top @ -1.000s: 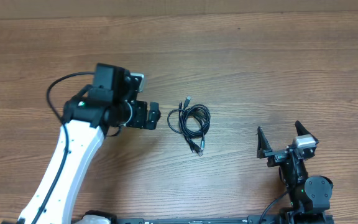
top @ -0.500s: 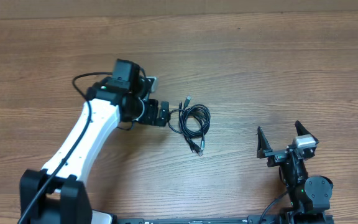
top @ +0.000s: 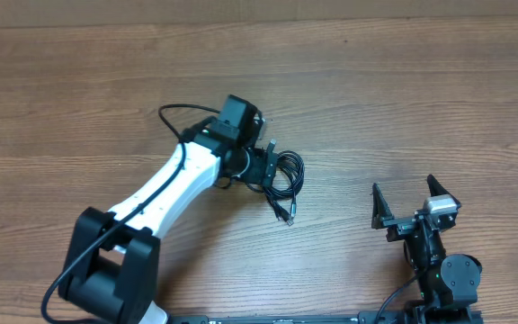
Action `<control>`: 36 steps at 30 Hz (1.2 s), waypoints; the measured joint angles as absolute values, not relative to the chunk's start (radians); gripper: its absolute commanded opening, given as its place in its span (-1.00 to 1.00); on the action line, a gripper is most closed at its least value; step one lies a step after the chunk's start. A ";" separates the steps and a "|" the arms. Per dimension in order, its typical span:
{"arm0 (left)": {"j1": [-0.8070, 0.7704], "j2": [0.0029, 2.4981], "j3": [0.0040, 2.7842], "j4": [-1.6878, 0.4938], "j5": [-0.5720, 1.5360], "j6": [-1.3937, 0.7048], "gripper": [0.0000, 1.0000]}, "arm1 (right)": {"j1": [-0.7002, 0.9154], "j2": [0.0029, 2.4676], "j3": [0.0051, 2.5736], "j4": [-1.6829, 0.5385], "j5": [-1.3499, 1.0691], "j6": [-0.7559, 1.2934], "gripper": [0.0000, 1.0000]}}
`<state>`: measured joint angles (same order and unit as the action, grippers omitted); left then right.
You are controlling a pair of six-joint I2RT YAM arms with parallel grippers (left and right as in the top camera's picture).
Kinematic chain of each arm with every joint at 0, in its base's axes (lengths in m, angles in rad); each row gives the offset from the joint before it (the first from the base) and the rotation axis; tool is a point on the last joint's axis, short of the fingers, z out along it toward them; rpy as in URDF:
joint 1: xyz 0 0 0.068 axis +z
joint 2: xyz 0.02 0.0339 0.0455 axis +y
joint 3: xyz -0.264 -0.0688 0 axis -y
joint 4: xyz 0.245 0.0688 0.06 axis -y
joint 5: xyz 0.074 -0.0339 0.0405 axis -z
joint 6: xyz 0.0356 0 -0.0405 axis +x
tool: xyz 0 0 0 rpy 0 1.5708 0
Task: Untangle cables
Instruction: 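Move the left gripper toward the black cable coil, then close the left gripper on the black cable coil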
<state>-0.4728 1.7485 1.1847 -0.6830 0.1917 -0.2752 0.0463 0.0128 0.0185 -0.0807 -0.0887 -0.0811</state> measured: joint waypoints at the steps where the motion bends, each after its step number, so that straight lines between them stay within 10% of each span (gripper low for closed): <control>1: -0.482 1.761 1.185 -0.676 0.183 -0.298 0.32 | 0.046 0.013 0.019 -0.081 -0.089 -0.081 1.00; 13: -0.536 1.874 1.185 -0.615 0.141 -0.414 0.35 | 0.046 0.013 0.019 -0.080 -0.089 -0.081 1.00; 29: -0.537 1.874 1.185 -0.597 0.127 -0.446 -0.39 | 0.046 0.013 0.019 -0.080 -0.089 -0.081 1.00; 36: -0.537 1.874 1.185 -0.597 0.128 -0.446 -0.36 | 0.046 0.013 0.019 -0.081 -0.089 -0.081 1.00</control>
